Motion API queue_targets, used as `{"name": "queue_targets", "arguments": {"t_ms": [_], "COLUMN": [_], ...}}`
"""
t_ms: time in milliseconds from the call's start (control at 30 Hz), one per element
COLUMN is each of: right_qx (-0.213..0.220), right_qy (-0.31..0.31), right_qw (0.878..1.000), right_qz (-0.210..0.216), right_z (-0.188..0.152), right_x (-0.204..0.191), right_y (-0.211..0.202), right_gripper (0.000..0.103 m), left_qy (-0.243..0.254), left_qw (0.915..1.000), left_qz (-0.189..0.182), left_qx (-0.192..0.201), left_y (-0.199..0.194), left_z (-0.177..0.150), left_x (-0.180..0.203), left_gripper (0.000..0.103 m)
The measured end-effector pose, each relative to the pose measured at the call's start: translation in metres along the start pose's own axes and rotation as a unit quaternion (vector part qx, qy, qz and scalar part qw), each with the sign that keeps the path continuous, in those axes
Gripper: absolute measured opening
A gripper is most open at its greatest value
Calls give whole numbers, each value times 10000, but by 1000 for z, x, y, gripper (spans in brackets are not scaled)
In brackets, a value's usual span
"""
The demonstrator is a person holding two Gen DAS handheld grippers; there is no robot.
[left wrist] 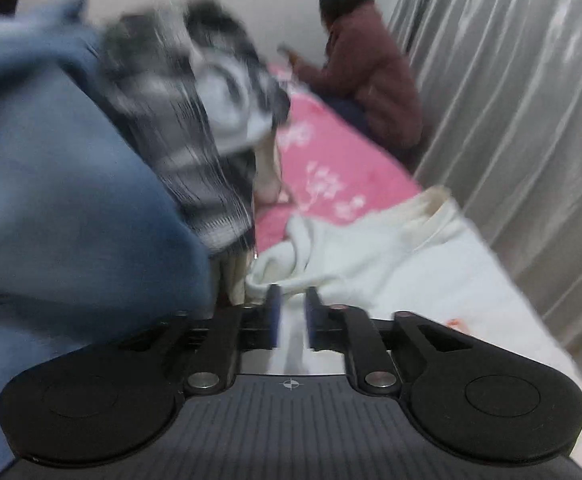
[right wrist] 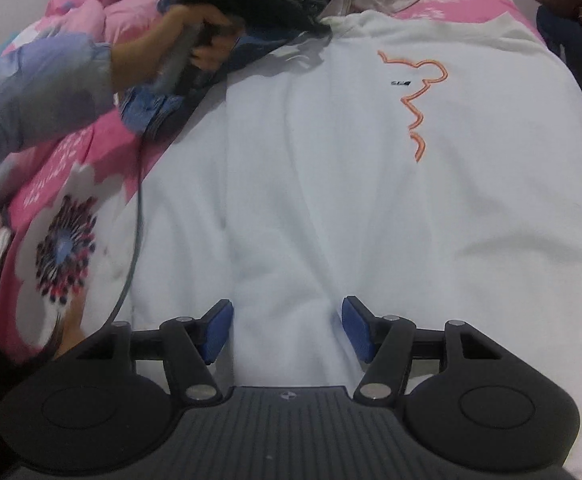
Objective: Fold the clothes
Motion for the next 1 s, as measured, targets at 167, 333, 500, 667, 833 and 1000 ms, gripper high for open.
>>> {"name": "queue_targets", "arguments": {"t_ms": [167, 333, 500, 667, 833, 1000], "right_qx": [307, 955, 1206, 1173, 1464, 1848], "right_qy": [-62, -766, -955, -605, -369, 420], "right_qw": [9995, 9917, 9866, 9868, 9705, 9659], "right_qz": [15, -381, -549, -935, -1880, -1765], "right_z": [48, 142, 242, 296, 308, 309], "right_x": [6, 27, 56, 95, 136, 173], "right_y": [-26, -24, 45, 112, 139, 125], "right_gripper": [67, 75, 75, 70, 68, 70], "left_qy": [-155, -681, -1347, -1292, -1278, -958], "left_qw": [9991, 9953, 9847, 9860, 9829, 9847], "left_qz": [170, -315, -434, -375, -153, -98], "left_qx": [-344, -608, -1016, -990, -1315, -1455], "left_y": [-47, -51, -29, -53, -51, -66], "left_z": [-34, -64, -81, -88, -117, -109], "left_x": [-30, -41, -41, -28, -40, -43], "left_gripper": [38, 40, 15, 11, 14, 23]}}
Point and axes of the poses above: each gripper's, at about its wrist camera, not at the fingertips, and y roughly the way its jaws point, x to its right, z to its top, the point moved 9 cm from there along y, roughly the way its jaws point, and after that the axes turned 9 degrees about z, right-handed, at the moved point
